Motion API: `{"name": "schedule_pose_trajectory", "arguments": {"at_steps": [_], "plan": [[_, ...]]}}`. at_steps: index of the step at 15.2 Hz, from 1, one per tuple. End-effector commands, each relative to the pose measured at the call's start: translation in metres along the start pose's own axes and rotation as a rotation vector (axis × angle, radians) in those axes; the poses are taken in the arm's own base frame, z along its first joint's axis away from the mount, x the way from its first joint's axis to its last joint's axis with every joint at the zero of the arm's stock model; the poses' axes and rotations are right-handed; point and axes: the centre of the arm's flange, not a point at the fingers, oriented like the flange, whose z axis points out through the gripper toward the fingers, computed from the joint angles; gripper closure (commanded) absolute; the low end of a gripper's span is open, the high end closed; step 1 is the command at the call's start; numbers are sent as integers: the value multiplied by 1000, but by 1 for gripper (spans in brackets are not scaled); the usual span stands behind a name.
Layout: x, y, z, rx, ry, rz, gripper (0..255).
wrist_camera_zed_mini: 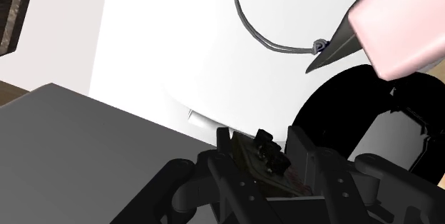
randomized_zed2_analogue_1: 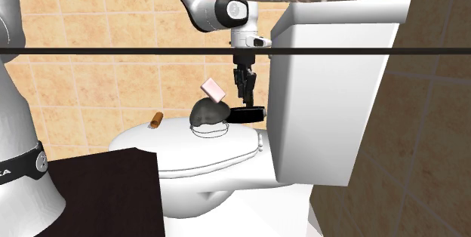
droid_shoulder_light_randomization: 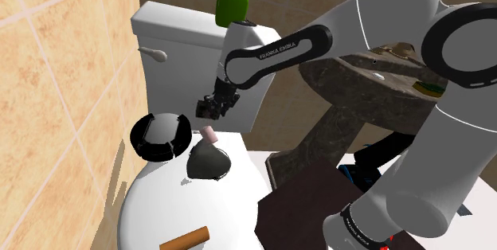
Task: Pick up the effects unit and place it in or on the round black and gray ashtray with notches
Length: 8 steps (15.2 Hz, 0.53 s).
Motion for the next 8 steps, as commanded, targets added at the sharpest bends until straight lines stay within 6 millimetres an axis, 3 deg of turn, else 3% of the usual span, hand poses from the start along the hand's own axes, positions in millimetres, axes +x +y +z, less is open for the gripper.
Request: {"name": "schedule_pose_trajectory", "arguments": {"at_steps": [1, 3, 8], "plan": [[1, -1, -11, 0, 0, 0, 255], [1, -1, -19, 0, 0, 0, 255], [25, -63, -20, 0, 0, 0, 255]]}}
